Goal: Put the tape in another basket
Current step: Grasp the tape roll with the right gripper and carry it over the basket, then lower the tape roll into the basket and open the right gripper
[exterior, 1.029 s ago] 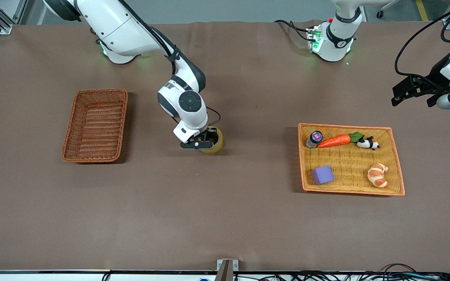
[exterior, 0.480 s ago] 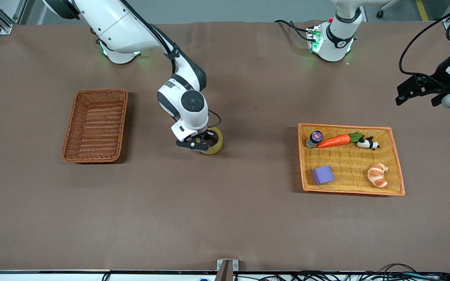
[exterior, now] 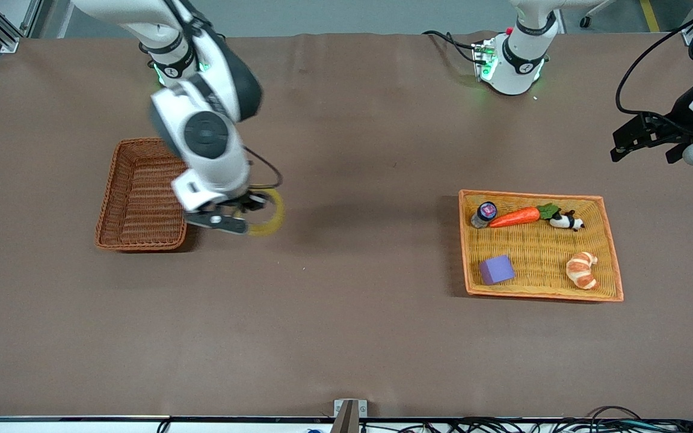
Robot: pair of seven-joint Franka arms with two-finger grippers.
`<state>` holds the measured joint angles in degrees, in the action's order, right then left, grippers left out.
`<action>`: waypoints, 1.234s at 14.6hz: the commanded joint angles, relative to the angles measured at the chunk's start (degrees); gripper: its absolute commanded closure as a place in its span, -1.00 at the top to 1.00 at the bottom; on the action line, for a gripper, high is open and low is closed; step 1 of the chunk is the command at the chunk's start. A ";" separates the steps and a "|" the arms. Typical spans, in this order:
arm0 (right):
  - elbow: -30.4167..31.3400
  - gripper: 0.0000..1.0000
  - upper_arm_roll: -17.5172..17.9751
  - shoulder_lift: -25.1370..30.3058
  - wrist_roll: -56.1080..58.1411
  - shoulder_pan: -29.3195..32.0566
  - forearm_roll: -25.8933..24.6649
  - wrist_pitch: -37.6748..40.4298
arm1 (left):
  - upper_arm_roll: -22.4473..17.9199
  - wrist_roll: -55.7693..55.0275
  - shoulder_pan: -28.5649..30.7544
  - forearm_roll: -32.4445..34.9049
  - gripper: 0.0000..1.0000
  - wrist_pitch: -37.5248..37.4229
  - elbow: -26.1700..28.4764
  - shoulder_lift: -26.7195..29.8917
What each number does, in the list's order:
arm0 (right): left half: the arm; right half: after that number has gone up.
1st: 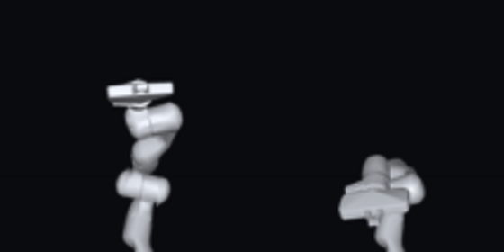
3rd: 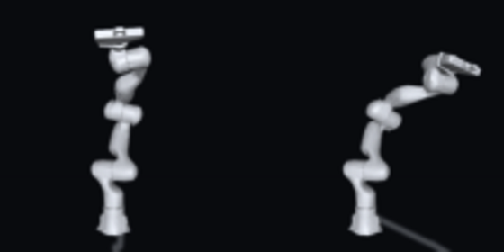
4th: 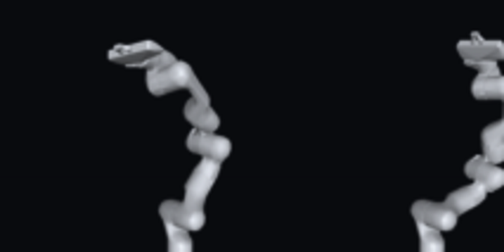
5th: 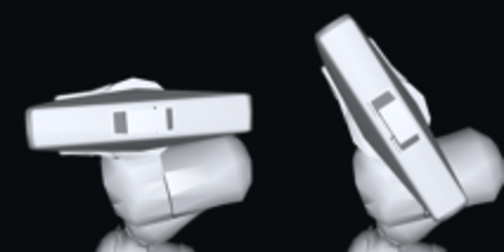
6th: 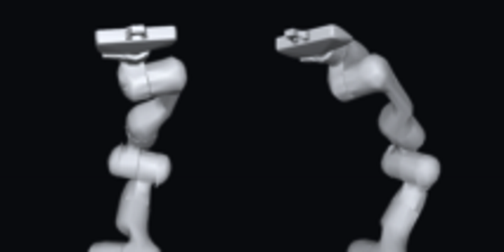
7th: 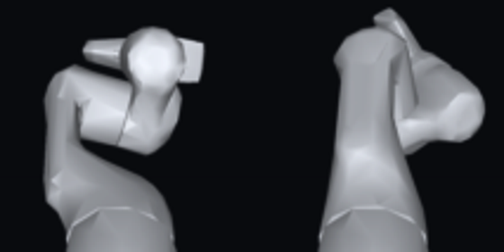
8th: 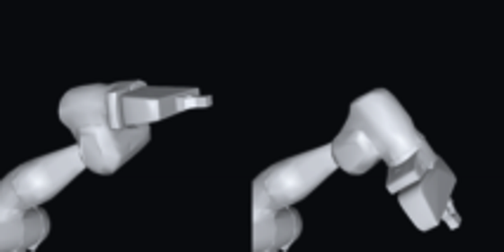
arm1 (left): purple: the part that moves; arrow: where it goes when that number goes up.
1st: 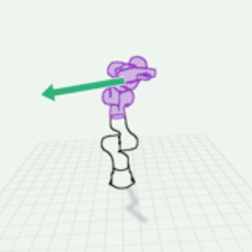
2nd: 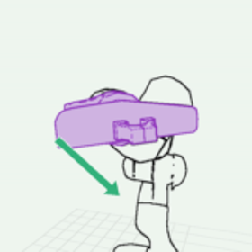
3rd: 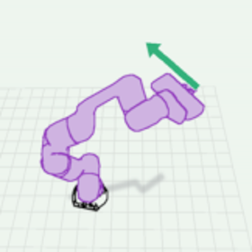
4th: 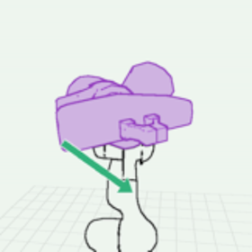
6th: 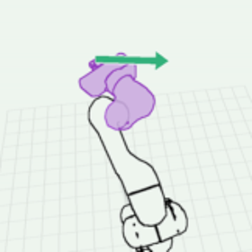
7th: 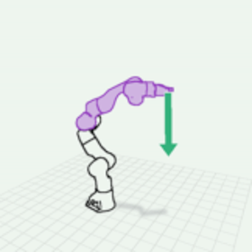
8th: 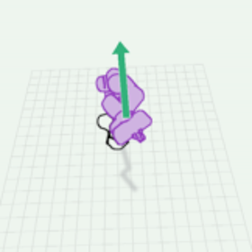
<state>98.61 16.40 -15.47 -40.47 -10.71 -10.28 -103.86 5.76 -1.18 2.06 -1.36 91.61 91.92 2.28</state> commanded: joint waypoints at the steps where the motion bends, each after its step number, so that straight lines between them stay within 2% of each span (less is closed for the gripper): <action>1: 4.04 -0.99 -6.43 4.83 12.12 1.75 1.58 3.57 | 0.04 1.01 1.19 -0.57 1.00 -0.29 0.01 0.80; 4: 10.45 -0.99 -14.96 8.69 23.74 1.75 1.58 2.35 | 0.13 0.92 1.01 -0.49 1.00 0.32 -0.08 0.63; 9: 29.50 -0.99 -24.90 16.51 36.67 1.66 1.67 -13.88 | 0.13 0.92 1.10 -0.49 1.00 2.08 0.01 -0.34; 14: 44.01 -0.99 -30.89 16.79 43.01 1.75 1.58 -32.94 | 0.22 1.01 1.01 -0.49 1.00 1.99 0.10 -0.69; 16: 47.19 -0.99 -31.77 15.65 43.28 1.75 1.58 -39.98 | 0.22 0.92 1.01 -0.57 1.00 2.61 0.01 -1.31; 18: 47.91 -0.98 -31.86 13.80 43.28 1.84 1.58 -43.17 | 0.22 0.92 1.01 -0.57 1.00 2.96 0.01 -1.57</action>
<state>144.88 -15.06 -1.89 1.73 -8.63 -9.38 -144.31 5.82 -1.18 2.83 -1.36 93.70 92.00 0.93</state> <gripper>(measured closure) 0.789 0.000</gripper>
